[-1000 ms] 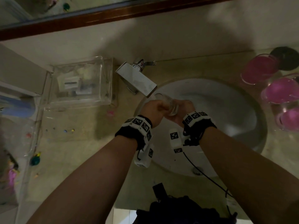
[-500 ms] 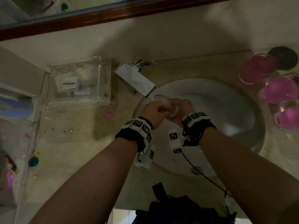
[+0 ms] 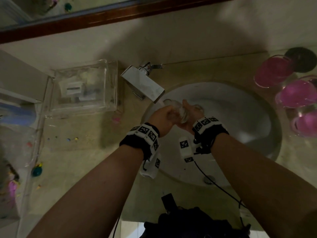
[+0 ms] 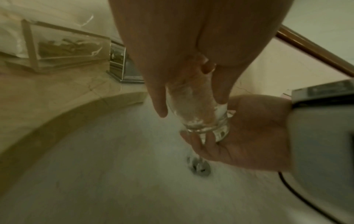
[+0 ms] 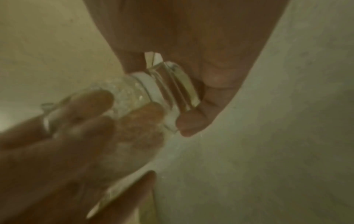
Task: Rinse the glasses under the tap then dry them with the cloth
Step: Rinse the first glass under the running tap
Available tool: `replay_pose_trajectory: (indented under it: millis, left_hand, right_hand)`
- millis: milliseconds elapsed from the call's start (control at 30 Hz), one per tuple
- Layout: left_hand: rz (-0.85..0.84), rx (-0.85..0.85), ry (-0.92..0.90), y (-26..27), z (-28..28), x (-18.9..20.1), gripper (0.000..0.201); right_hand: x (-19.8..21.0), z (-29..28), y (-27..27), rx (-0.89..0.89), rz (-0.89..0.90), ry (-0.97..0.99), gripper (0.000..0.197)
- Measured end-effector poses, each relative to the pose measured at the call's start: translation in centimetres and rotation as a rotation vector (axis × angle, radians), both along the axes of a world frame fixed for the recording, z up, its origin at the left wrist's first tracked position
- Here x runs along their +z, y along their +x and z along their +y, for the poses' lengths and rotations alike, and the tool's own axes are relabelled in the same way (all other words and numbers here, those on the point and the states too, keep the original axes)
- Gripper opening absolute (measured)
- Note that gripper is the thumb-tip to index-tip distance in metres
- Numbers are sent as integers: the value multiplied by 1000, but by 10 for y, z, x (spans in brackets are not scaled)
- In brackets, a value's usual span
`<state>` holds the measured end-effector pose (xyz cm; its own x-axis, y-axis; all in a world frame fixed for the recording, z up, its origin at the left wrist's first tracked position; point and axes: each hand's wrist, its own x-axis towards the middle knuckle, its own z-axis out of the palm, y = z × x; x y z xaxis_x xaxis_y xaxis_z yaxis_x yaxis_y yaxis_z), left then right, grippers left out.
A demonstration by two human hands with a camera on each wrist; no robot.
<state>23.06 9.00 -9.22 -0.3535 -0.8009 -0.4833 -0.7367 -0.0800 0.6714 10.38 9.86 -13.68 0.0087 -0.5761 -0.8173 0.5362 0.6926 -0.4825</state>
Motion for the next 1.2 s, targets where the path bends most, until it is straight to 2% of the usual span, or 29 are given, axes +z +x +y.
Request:
replay_pose_trajectory:
  millis: [33,100,167,200,267,400,500,667,733,800,933,1033,1100,1200]
  left_hand:
    - [-16,-7,-14,1,-1,0,12]
    - [-36,8,-49,1,-2,0,12]
    - [-29,55,-60,1,-2,-1,12]
    - [-24,76,-56,1,-2,-1,12]
    - [0,87,-40,0,-1,-3,16]
    - [28,30,-24,-3,-2,-1,18]
    - [-1,59,-65,-4,-5,2,15]
    - [-18,73,-117,-4,-2,0,22]
    - [-16,30,-99,-3,-1,-1,26]
    - [-47,-5,-91,-2,-2,-2,24]
    - [-81,67,-132,0,-6,-1,17]
    - [-29,104,-91,1,-6,0,22]
    - [-21,46,-49,1,-6,3,27]
    - [-19,-4,-54,-1,-7,7,22]
  right_hand:
    - [0,0,-2,-15,-42,20,33]
    - [1,1,-4,-24,-117,49,35]
    - [-4,2,-2,-23,-98,31,34]
    - [-5,2,-1,-32,-53,42,30]
    - [1,0,1,-49,-118,68,18]
    - [0,-4,1,-51,-79,64,32]
    - [-1,-3,-2,-89,-187,55,41]
    - [3,-7,3,-53,-186,-11,26]
    - [2,-9,3,-27,-122,7,33]
    - [0,-8,1,-61,-146,22,36]
    - [-3,-7,1,-109,-190,67,37]
    - [-3,-3,5,-84,-149,22,28]
    - [-2,-3,7,-66,-138,23,28]
    - [-3,-3,3,-139,-226,76,35]
